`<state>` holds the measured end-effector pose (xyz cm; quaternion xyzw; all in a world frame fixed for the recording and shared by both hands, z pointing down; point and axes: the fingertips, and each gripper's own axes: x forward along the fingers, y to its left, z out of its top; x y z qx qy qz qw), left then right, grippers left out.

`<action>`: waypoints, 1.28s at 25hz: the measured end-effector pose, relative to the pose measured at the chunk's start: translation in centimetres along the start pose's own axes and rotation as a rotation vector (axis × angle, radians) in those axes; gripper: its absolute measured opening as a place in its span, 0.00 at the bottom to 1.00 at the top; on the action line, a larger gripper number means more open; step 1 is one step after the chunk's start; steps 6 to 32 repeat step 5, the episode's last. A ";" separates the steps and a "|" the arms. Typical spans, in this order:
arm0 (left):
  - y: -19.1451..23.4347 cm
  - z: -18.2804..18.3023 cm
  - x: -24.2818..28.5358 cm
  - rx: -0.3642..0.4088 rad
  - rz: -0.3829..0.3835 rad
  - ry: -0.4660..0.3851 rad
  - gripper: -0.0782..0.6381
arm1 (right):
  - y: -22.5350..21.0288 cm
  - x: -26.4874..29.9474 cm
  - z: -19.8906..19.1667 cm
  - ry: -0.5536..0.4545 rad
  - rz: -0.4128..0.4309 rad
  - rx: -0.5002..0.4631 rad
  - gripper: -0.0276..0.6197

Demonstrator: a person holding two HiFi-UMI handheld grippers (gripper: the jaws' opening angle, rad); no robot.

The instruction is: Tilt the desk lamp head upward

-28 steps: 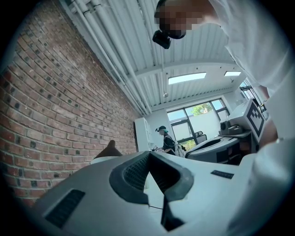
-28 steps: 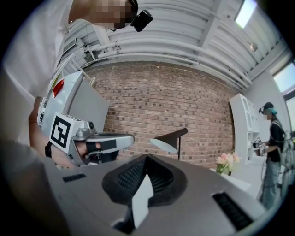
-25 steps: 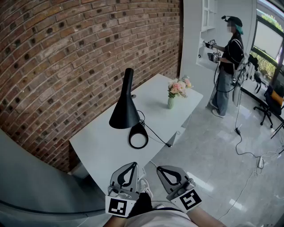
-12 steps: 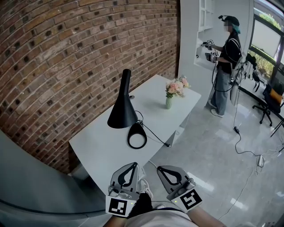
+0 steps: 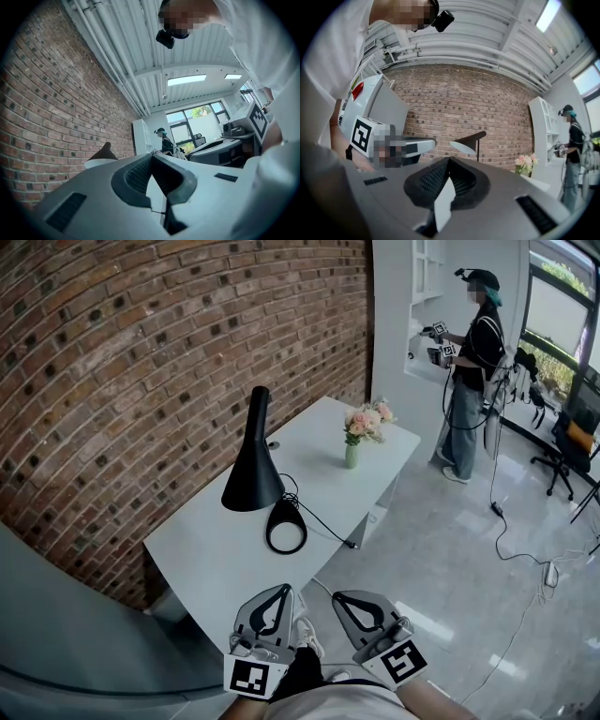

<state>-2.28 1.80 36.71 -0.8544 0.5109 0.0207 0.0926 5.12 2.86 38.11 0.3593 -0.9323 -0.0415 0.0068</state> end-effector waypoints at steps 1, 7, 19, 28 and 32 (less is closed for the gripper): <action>0.0 0.0 0.0 0.000 -0.001 0.001 0.12 | 0.0 0.0 0.0 0.000 -0.001 0.000 0.07; 0.0 0.0 0.0 -0.001 -0.003 0.004 0.12 | 0.0 0.0 0.2 -0.003 -0.001 0.000 0.07; 0.0 0.0 0.0 -0.001 -0.003 0.004 0.12 | 0.0 0.0 0.2 -0.003 -0.001 0.000 0.07; 0.0 0.0 0.0 -0.001 -0.003 0.004 0.12 | 0.0 0.0 0.2 -0.003 -0.001 0.000 0.07; 0.0 0.0 0.0 -0.001 -0.003 0.004 0.12 | 0.0 0.0 0.2 -0.003 -0.001 0.000 0.07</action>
